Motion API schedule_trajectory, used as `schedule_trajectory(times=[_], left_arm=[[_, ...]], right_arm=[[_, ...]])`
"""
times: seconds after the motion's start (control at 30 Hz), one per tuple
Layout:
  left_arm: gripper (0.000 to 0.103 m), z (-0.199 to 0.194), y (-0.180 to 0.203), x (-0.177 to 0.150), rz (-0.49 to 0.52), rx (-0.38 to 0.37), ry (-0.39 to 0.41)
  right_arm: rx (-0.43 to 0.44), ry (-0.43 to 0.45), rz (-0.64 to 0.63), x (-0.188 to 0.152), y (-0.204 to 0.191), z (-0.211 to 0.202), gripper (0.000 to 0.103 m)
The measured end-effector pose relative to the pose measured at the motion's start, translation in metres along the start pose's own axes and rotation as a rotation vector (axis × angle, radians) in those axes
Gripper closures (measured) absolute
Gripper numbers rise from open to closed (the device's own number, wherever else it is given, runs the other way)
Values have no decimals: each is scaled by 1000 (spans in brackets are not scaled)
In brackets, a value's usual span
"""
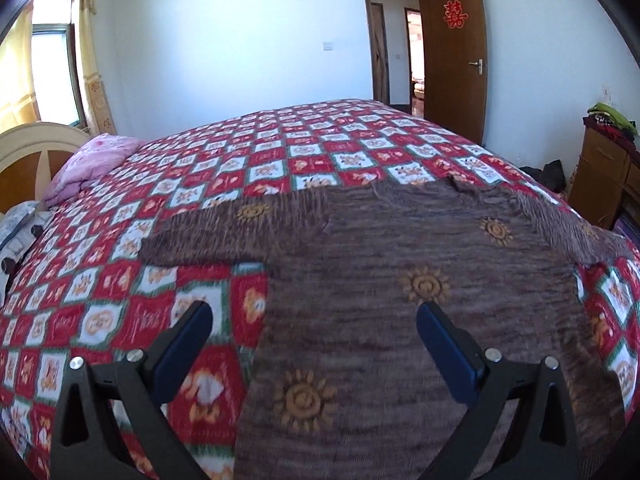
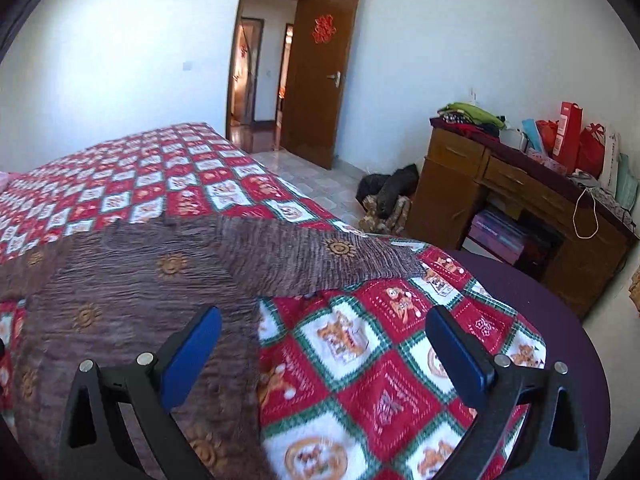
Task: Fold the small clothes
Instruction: 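Lower the right gripper onto a sweater sleeve and grasp its cuff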
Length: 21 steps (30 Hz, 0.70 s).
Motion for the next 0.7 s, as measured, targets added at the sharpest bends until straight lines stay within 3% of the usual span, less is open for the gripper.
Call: schedule_trajectory(times=[0.13, 0.2, 0.3, 0.4, 0.47, 0.57, 0.7], left_arm=[[0, 27, 0, 27, 5, -7, 11], [0, 43, -8, 37, -27, 2, 11], [0, 70, -21, 49, -77, 35, 5], [0, 94, -25, 55, -108, 58, -6], [0, 104, -22, 55, -103, 71, -2], [0, 118, -16, 49, -100, 83, -3], [0, 142, -7, 28, -96, 48, -64]], right_arm=[[7, -29, 26, 14, 11, 30, 15], [30, -81, 104, 20, 34, 52, 23], [123, -192, 302, 20, 73, 92, 58], [213, -269, 455, 21, 99, 131, 60], [238, -290, 482, 25, 103, 148, 60], [197, -290, 473, 36, 112, 169, 60], [175, -313, 642, 30, 150, 192, 60]])
Point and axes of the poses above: each gripper's, at about its wrist camera, not at the fingertips, and z roughly the way its jaws point, y to its right, x to its top, the point moved 6 cm from there along z, roughly the way its jaws point, and after that the axes turned 1 degree about z, right-handed, at the moved point
